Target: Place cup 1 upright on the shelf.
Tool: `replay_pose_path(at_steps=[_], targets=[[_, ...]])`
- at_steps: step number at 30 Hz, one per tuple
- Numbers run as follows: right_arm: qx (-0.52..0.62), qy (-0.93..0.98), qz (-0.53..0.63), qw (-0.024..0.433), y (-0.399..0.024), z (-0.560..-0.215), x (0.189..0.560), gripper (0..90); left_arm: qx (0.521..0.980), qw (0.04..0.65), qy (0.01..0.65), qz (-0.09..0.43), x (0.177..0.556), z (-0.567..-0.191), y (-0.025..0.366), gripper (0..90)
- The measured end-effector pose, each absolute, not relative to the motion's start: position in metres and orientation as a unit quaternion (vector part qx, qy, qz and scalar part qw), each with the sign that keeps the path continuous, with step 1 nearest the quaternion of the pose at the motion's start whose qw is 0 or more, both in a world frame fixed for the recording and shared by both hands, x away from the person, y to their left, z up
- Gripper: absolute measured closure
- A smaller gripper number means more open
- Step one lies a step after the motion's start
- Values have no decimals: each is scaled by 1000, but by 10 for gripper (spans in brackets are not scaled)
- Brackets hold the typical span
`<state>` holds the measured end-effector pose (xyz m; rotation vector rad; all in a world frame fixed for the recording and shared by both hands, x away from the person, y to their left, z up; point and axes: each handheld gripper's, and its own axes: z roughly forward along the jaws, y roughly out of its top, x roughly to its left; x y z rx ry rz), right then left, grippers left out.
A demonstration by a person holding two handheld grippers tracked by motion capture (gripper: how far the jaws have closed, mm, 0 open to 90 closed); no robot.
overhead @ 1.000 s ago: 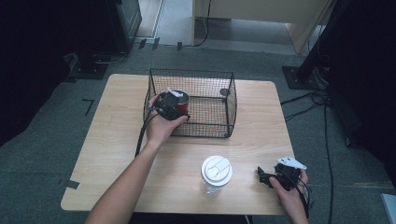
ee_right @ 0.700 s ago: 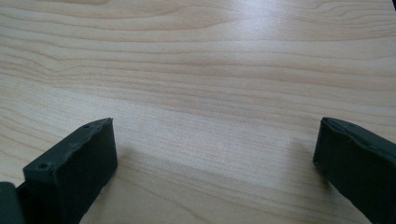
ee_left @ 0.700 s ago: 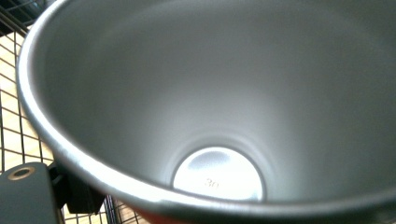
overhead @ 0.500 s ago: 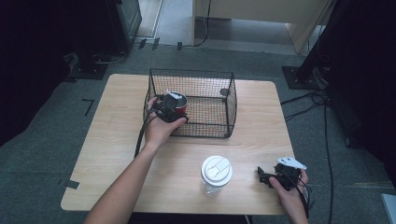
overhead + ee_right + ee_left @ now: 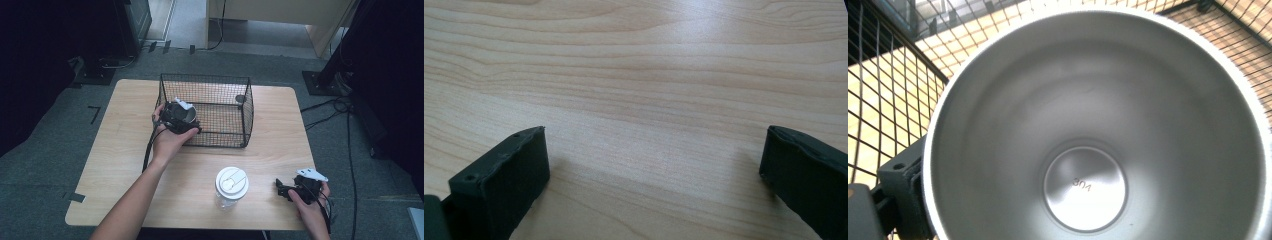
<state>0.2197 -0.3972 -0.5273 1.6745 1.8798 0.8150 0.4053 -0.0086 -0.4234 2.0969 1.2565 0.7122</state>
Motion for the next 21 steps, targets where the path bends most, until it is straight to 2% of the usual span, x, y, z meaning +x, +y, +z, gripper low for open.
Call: replay_pose_path(at_steps=[9,21], targets=[[614,689,299,245,-397,-527,220,0,769,353,456,276,393,-411,-3,0],[614,689,299,245,-397,-527,220,0,711,465,408,334,369,-387,14,0]])
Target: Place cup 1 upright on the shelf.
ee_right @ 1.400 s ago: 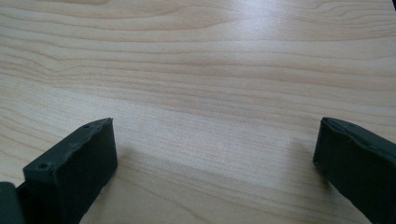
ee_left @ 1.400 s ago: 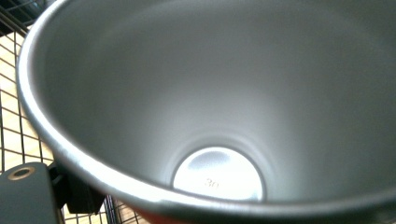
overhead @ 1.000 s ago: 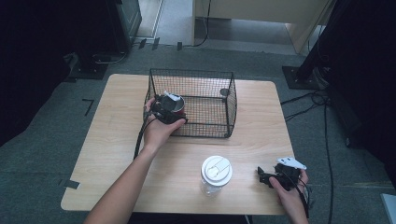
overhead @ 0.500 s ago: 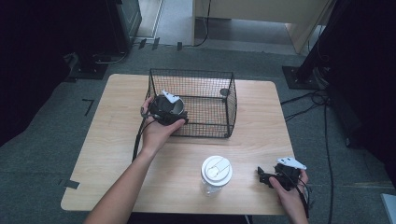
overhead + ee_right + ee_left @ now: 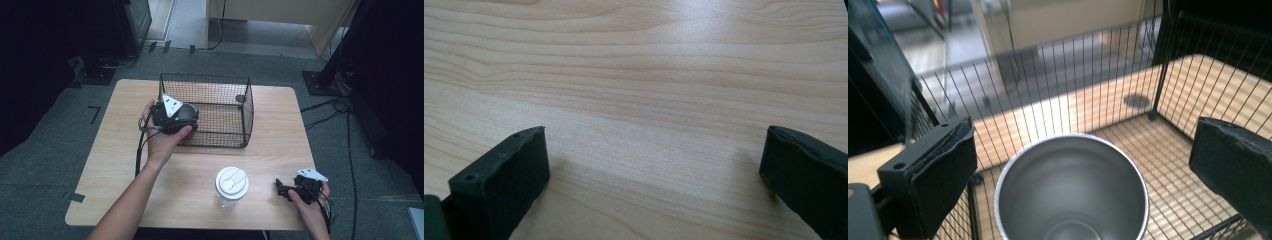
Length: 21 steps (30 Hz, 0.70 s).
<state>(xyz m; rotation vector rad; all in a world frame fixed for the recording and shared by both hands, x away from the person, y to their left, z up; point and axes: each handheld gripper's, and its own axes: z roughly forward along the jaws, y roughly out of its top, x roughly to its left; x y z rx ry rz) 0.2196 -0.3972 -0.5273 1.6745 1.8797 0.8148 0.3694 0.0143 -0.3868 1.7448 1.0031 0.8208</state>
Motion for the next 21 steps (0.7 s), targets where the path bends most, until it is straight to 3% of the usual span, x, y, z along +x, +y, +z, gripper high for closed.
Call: replay_pose_path(at_steps=[11,21], targets=[[613,688,299,246,-397,-527,220,0,676,522,381,355,341,-380,38,0],[614,688,299,246,-397,-527,220,0,663,526,399,354,319,-384,66,0]])
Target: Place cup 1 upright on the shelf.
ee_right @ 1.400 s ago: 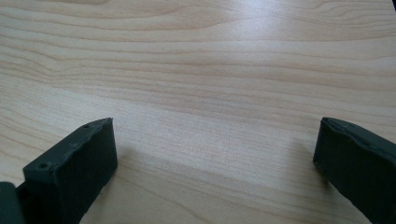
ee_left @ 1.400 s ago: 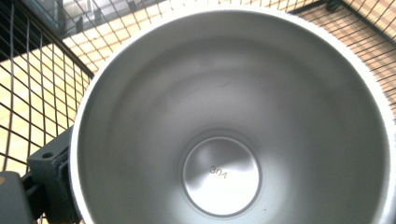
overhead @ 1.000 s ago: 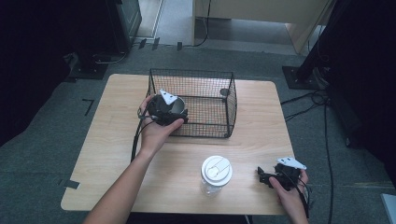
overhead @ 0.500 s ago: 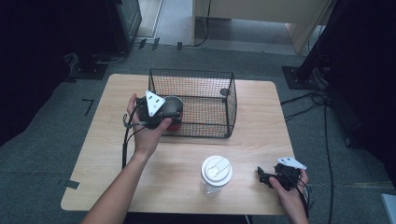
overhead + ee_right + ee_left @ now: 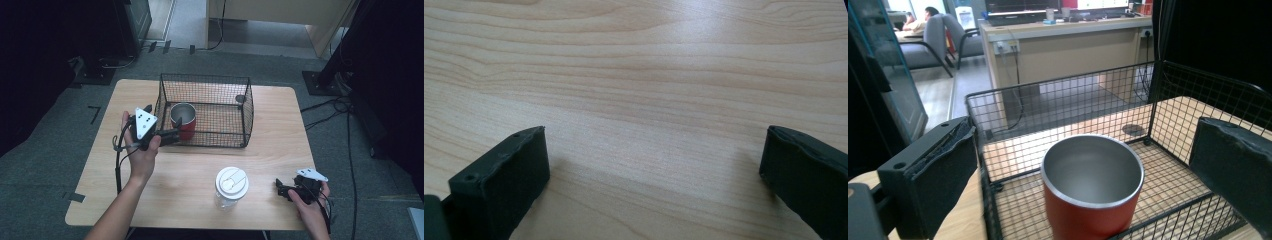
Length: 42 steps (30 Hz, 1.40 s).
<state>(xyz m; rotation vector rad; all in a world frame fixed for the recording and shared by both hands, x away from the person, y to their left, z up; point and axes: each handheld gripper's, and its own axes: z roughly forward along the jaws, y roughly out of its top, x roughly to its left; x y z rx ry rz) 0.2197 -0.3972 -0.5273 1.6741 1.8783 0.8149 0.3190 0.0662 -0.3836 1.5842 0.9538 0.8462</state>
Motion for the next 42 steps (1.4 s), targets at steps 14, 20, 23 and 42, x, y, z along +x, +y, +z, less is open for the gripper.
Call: replay_pose_path(at_steps=[14,20,23,42], targets=[[614,688,299,245,-397,-527,220,0,655,507,432,355,292,-411,113,0],[613,690,298,244,-398,-527,219,0,657,497,442,355,282,-421,127,0],[611,691,298,245,-399,-527,218,0,660,488,446,357,278,-427,134,0],[584,693,324,272,-387,-514,204,0,698,398,490,339,257,-487,179,0]])
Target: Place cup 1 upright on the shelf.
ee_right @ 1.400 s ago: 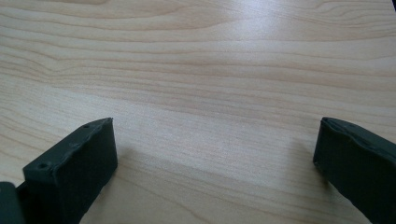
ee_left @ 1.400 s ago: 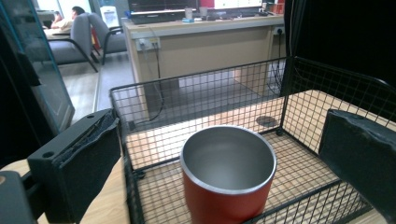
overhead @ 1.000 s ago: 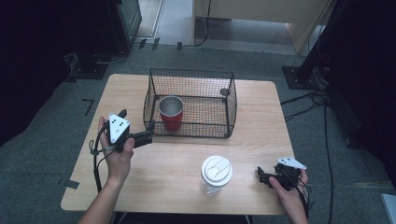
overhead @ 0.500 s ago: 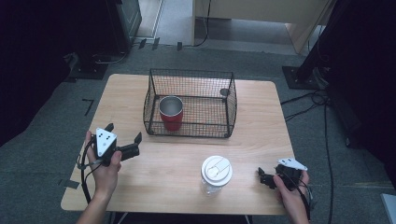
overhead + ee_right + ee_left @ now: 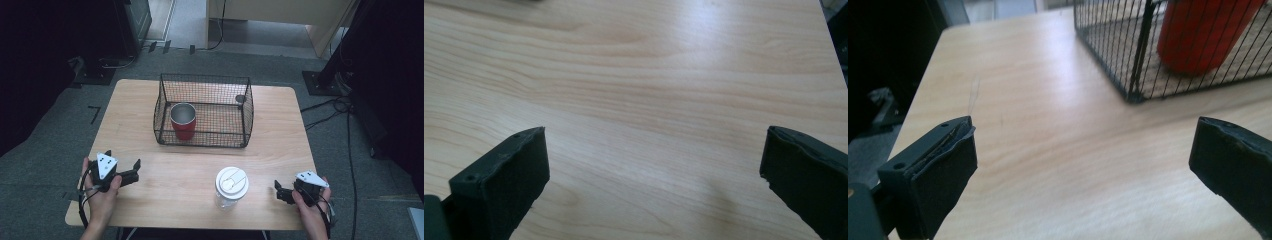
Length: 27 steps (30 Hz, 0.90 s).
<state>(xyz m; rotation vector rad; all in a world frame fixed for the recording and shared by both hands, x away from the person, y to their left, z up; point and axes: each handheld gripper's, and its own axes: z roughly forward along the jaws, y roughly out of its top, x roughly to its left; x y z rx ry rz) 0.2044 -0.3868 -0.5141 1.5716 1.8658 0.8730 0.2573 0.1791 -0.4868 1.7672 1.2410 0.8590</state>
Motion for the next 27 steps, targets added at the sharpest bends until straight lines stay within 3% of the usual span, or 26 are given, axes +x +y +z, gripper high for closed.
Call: replay_pose_path(at_steps=[27], targets=[[533,690,406,275,-358,-478,182,0,744,281,549,258,245,-519,211,0]])
